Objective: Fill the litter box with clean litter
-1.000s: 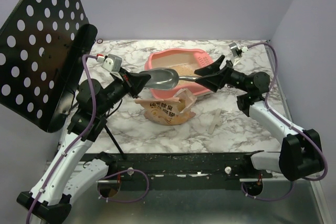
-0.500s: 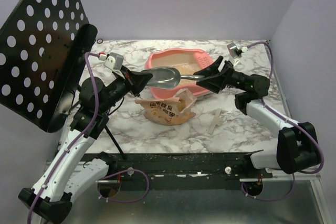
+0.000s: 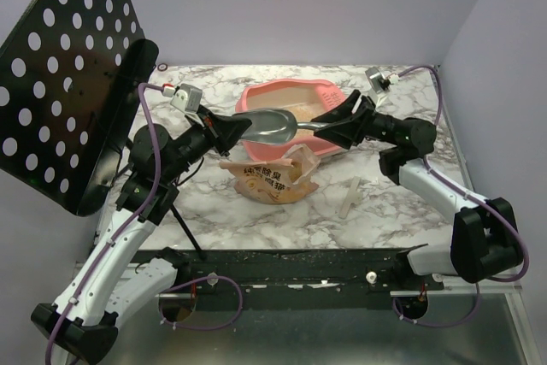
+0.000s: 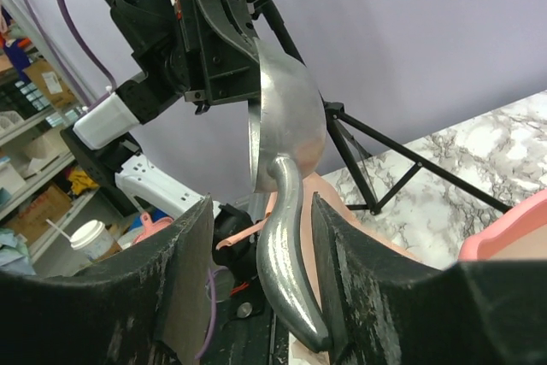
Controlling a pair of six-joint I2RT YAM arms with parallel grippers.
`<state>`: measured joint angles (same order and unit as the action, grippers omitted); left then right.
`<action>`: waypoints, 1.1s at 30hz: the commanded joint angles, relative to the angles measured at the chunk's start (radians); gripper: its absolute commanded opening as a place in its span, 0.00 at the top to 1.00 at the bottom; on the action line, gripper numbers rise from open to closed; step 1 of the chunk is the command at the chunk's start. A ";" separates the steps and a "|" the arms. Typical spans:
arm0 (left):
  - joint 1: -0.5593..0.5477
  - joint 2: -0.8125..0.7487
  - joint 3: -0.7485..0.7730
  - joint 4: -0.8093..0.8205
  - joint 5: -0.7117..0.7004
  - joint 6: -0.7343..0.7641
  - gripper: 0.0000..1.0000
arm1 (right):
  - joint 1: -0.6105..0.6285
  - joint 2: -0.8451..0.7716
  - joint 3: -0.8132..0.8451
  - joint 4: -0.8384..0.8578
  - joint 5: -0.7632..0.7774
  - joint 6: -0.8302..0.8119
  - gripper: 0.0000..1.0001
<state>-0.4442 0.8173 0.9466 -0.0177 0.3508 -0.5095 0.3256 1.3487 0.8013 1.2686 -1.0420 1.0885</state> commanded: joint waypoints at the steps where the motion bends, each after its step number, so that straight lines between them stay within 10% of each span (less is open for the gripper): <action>1: 0.010 -0.006 -0.006 0.045 0.016 -0.004 1.00 | 0.010 0.012 0.042 -0.003 -0.026 -0.038 0.45; 8: 0.015 -0.003 -0.006 0.041 0.013 0.005 1.00 | 0.021 0.018 0.058 -0.035 -0.033 -0.064 0.69; 11: 0.015 -0.003 -0.008 0.038 0.014 0.006 1.00 | 0.026 0.012 0.062 -0.080 -0.030 -0.093 1.00; 14: 0.016 -0.003 -0.003 0.027 0.008 0.017 1.00 | 0.032 -0.022 0.053 -0.164 -0.015 -0.162 1.00; 17: 0.016 -0.007 0.000 0.024 0.010 0.037 0.62 | 0.033 -0.077 0.053 -0.283 0.006 -0.245 1.00; 21: 0.016 -0.004 0.017 -0.011 0.059 0.100 0.40 | 0.035 -0.184 0.071 -0.518 0.069 -0.363 0.99; 33: 0.012 -0.079 -0.038 -0.162 0.184 0.343 0.31 | 0.033 -0.476 0.232 -1.363 0.439 -0.657 1.00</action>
<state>-0.4271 0.7677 0.9325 -0.0841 0.4530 -0.3138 0.3565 0.9142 0.9516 0.2466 -0.7673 0.5465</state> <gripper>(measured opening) 0.680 0.282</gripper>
